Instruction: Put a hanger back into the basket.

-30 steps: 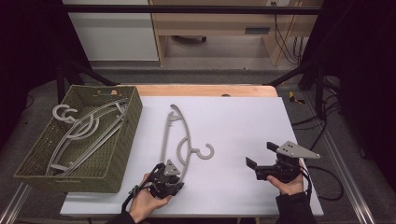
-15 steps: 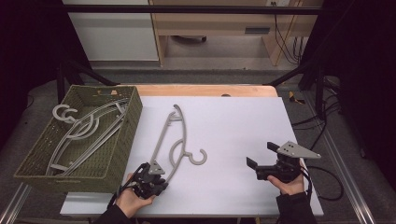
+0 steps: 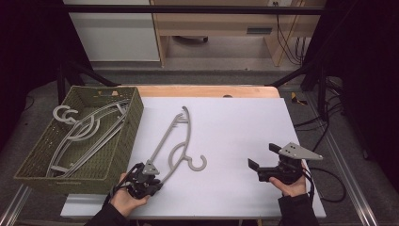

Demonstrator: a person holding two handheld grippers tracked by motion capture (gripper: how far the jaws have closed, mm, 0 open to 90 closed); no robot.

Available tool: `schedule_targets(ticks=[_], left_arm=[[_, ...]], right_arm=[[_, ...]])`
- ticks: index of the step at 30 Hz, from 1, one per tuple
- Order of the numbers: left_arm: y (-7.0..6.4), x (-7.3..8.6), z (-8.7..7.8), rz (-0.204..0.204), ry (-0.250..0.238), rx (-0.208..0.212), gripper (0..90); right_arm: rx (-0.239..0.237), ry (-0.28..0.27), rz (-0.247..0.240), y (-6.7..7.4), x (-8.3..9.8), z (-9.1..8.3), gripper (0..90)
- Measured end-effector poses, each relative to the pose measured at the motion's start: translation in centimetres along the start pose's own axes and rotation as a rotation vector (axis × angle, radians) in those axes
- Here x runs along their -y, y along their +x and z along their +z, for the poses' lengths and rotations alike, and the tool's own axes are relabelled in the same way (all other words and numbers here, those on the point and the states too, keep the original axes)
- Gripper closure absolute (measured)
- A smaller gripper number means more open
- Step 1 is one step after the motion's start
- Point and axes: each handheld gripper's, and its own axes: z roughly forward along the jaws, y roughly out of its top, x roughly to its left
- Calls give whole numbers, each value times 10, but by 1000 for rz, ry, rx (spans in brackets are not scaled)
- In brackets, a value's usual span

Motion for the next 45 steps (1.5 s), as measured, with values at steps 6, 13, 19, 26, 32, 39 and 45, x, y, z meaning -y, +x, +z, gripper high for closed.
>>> schedule_targets(ticks=[6, 13, 19, 26, 32, 39, 45], left_arm=[[-2, -6, 2, -15, 38, -15, 737], [-2, -5, 1, 12, 28, -19, 814], [-4, -4, 2, 97, 15, 4, 817], [-2, -8, 3, 48, 42, 24, 750], [-2, -11, 4, 40, 71, 15, 753], [-4, -14, 4, 47, 81, 1, 819], [-4, -10, 3, 55, 51, 3, 825]], right_arm=[[-2, 2, 1, 0, 0, 1, 17], [-1, 4, 3, 0, 0, 1, 17], [-2, -1, 5, -1, 0, -1, 16], [-1, -1, 1, -2, 0, -2, 17], [-4, -1, 4, 0, -1, -1, 17], [-4, 9, 7, -1, 0, 0, 16], [-2, 4, 12, -2, 1, 0, 16]])
